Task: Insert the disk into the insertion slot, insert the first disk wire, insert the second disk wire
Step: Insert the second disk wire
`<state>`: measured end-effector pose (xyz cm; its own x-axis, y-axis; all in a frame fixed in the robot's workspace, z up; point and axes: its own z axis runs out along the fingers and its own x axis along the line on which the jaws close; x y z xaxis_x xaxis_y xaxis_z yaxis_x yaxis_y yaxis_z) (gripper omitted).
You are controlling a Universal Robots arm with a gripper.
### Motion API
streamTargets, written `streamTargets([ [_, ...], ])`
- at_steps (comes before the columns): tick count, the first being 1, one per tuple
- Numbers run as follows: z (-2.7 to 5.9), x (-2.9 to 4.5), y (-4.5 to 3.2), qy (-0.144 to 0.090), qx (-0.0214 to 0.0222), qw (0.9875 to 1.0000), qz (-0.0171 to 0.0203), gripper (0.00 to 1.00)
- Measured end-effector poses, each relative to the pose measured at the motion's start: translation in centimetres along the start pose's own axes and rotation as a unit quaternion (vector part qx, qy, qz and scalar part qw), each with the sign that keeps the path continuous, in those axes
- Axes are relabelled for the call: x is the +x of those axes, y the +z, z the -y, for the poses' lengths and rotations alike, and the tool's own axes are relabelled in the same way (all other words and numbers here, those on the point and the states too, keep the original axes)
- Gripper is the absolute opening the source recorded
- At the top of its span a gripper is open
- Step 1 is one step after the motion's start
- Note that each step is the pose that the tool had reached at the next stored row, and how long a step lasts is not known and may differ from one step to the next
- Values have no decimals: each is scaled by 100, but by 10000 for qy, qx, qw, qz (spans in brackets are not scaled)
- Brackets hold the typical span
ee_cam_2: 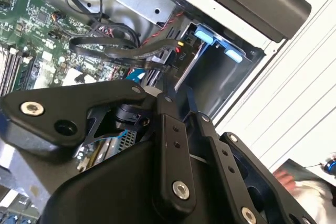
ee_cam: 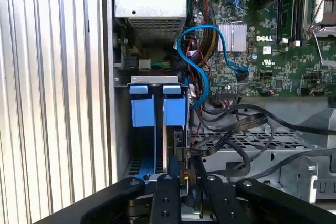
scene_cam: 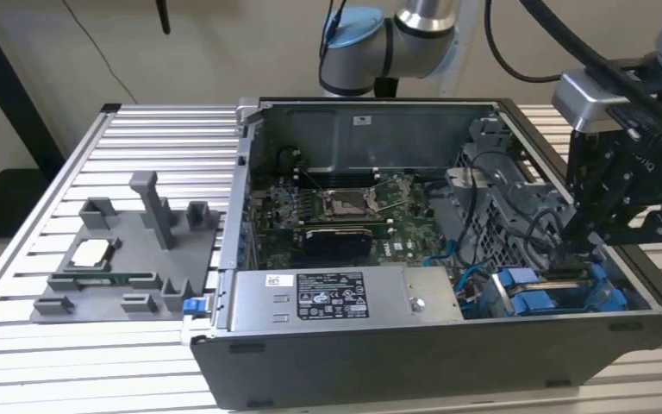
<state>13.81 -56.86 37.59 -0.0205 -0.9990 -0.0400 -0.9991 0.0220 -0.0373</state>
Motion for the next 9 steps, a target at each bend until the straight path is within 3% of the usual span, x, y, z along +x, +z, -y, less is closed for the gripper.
streamTargets([
  [9,3,-3,-78,6,0,10000,0,24],
])
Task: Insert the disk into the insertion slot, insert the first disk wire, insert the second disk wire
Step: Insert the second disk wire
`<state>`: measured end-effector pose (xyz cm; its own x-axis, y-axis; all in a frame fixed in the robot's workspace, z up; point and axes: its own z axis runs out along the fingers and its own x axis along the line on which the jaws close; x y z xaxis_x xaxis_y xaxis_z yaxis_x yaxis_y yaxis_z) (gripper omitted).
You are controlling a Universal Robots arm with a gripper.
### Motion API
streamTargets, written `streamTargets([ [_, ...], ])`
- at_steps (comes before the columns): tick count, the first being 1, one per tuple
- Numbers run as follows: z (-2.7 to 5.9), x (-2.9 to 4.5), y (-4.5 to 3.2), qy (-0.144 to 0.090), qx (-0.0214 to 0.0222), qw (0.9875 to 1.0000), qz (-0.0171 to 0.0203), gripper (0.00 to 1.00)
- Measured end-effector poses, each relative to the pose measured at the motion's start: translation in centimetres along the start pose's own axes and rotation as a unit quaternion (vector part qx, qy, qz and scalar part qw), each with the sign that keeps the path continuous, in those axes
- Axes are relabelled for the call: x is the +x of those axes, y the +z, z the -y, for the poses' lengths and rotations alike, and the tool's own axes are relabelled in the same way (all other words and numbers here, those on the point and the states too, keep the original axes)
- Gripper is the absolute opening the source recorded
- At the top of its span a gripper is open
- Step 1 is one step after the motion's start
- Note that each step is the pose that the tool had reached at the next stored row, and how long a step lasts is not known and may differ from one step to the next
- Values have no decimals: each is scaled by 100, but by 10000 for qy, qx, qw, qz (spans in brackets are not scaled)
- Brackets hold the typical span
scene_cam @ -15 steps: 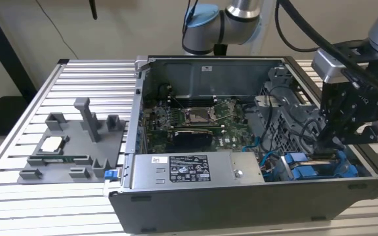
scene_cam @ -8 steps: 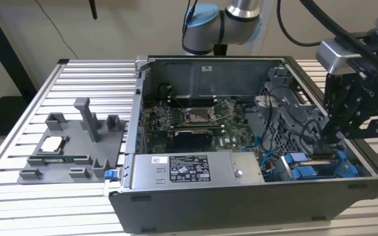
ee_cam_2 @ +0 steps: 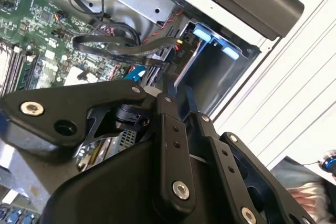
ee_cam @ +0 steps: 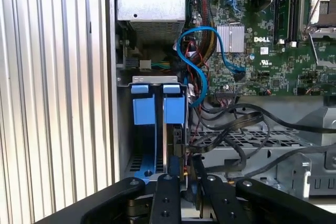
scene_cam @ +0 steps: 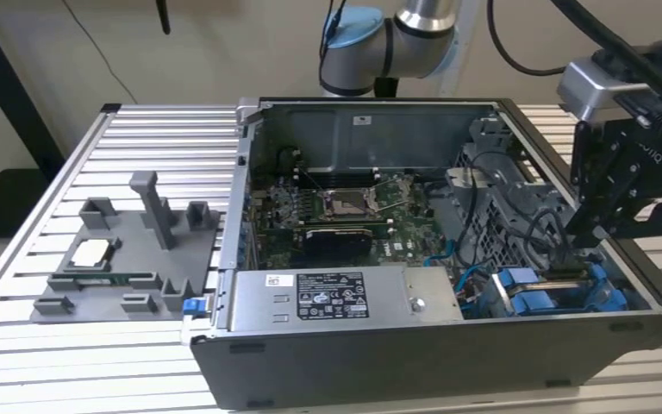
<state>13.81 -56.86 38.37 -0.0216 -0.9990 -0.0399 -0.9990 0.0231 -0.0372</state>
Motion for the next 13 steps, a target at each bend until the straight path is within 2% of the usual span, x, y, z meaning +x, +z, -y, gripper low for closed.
streamTargets([
  [13,5,-6,-144,4,0,10000,0,24],
])
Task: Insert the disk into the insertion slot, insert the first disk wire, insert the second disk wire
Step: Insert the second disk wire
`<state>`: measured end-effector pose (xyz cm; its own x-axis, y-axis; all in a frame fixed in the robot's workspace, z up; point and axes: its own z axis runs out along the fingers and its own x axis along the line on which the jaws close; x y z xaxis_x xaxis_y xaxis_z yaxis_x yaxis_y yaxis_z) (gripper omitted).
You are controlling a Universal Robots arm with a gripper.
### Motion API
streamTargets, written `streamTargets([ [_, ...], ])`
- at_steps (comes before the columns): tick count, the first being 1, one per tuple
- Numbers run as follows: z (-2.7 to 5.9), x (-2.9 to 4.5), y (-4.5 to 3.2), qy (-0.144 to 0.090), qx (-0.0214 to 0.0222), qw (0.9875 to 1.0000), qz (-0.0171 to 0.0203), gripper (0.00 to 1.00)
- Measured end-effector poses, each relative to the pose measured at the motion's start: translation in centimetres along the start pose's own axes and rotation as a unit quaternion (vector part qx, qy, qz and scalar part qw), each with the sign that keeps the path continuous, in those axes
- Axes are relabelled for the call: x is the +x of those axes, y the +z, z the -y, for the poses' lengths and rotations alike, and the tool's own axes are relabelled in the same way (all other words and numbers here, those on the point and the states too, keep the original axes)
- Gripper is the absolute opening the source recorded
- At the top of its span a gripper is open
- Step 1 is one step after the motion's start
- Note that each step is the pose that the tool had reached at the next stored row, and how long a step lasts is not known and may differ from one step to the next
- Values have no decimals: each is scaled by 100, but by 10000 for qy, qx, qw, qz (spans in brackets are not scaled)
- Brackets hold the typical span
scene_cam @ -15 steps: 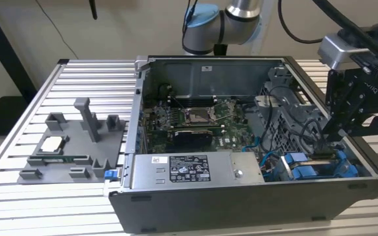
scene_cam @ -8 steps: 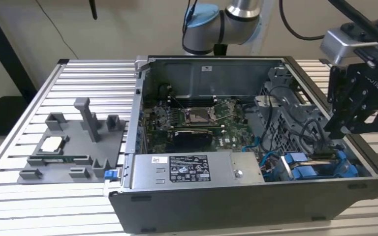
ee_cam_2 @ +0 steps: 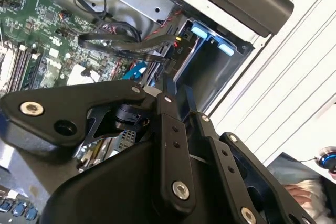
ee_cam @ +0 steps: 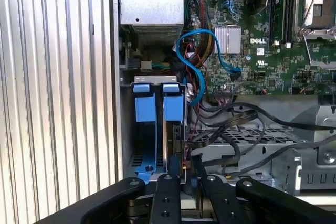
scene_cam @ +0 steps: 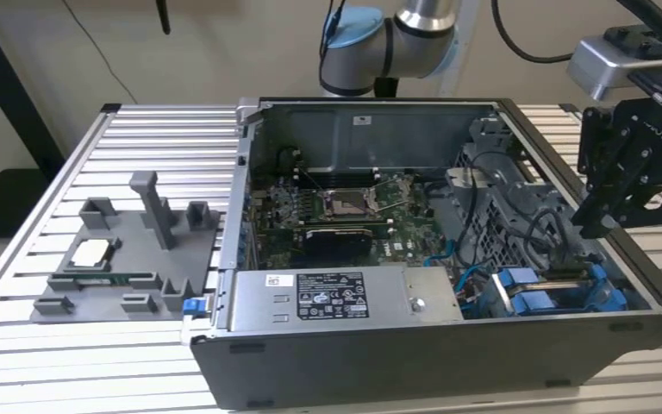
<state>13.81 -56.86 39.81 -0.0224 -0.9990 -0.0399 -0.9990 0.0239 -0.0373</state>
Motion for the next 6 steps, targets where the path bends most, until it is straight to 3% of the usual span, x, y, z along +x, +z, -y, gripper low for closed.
streamTargets([
  [6,0,0,-8,0,0,10000,0,24],
])
